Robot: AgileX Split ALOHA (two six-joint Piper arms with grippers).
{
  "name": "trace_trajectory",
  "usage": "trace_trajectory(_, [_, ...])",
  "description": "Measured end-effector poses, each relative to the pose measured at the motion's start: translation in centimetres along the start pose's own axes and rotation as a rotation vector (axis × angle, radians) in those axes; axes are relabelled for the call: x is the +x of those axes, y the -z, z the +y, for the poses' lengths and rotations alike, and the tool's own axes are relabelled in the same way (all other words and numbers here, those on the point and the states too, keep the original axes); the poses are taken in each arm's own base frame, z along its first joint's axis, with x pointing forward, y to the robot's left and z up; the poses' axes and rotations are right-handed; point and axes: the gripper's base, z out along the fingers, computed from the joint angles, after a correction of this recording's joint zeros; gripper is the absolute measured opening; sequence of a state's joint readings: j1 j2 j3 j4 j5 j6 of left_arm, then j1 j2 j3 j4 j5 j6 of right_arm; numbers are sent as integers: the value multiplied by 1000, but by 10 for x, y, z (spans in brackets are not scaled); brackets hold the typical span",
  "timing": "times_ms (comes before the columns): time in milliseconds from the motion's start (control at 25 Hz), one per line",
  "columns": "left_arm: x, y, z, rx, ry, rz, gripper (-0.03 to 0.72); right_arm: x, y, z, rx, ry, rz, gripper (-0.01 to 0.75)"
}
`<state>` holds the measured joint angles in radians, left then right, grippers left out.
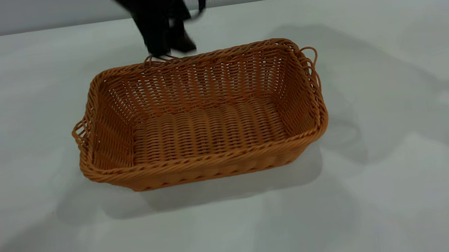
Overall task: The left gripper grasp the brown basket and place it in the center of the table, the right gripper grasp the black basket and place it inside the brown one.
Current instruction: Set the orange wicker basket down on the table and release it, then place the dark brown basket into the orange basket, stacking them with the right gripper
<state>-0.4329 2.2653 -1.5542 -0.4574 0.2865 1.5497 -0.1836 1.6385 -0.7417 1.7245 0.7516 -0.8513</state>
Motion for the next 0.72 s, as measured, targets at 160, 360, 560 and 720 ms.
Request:
trace_trajectory(160, [-13,49,21,-61,33,-40,453,-6,0,0,31,10,-40,100])
trace_trajectory(360, [11,115,52,-157,169,-48,454,-18,0,16,-3,64,-69,100])
trace_trajectory(560, [25,181,70,-278,285,-68,454,-13,-12,18,45,183,25,100])
trace_trajectory(720, [13,226,71,-358,285,-108,454,7,-48,18,105,337,227,100])
